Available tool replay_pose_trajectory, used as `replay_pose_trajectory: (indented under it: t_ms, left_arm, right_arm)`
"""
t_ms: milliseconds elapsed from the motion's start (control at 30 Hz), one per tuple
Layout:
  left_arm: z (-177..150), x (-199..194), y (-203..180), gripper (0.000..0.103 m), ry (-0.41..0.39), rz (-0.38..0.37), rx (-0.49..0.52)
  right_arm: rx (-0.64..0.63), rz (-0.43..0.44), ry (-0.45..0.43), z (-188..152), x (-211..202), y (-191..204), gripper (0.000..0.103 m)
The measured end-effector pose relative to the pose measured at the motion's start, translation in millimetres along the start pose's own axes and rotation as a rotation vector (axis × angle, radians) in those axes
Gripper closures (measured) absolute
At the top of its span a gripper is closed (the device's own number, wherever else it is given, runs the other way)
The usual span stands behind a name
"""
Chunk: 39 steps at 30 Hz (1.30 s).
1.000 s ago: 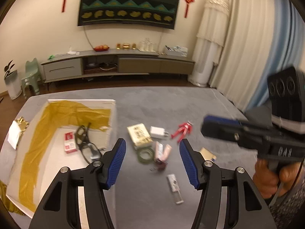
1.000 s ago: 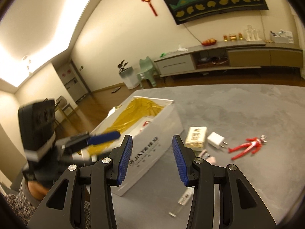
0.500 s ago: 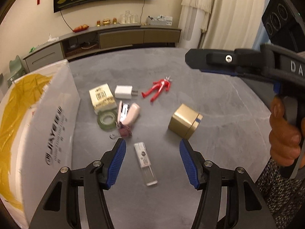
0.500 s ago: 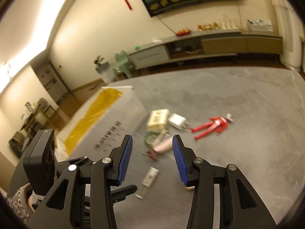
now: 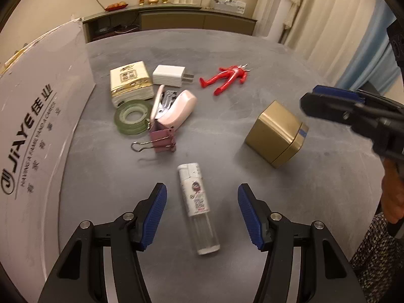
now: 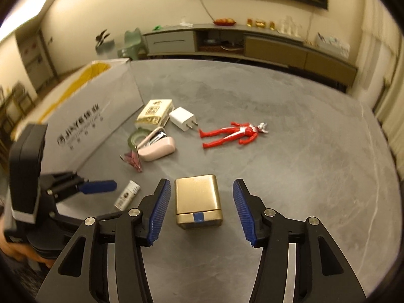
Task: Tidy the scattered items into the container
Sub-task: 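Grasp the gold square tin with the right tool while the left tool grasps the clear tube, then carry the gold tin and clear tube over the white cardboard box with both tools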
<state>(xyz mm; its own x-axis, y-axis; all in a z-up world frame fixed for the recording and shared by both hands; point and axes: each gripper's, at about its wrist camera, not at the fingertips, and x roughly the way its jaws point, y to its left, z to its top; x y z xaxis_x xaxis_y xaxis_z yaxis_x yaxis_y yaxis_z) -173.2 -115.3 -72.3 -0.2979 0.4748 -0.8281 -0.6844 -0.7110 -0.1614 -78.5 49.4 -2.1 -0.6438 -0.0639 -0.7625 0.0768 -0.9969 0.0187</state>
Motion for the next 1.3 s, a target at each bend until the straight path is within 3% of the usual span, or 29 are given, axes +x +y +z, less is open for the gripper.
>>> replay_pose_trajectory:
  t_ms: [433, 467, 533, 667, 800, 933, 1300]
  left_arm:
    - [-3, 3, 1, 0.044, -0.024, -0.007, 0.044]
    - [-3, 4, 0, 0.047, -0.029, -0.002, 0.057]
    - [-3, 4, -1, 0.07, -0.041, 0.023, 0.084]
    - [-1, 4, 7, 0.082, -0.045, 0.02, 0.077]
    - [-2, 5, 6, 0.082, -0.047, 0.02, 0.081]
    - [-1, 5, 4, 0.083, -0.055, 0.02, 0.085]
    - [6, -13, 5, 0.083, -0.106, 0.003, 0.077]
  right_arm:
    - [-0.043, -0.032, 0.071, -2, 32, 1, 0.043]
    - [-0.043, -0.032, 0.081, -3, 34, 1, 0.043]
    - [-0.037, -0.023, 0.095, -5, 38, 2, 0.043]
    - [-0.004, 0.001, 0.114, -8, 43, 0, 0.043]
    - [0.048, 0.033, 0.12, -8, 43, -7, 0.044]
    - [0.066, 0.04, 0.111, -6, 40, -8, 0.051]
    - [0.061, 0.053, 0.085, -3, 32, -1, 0.052]
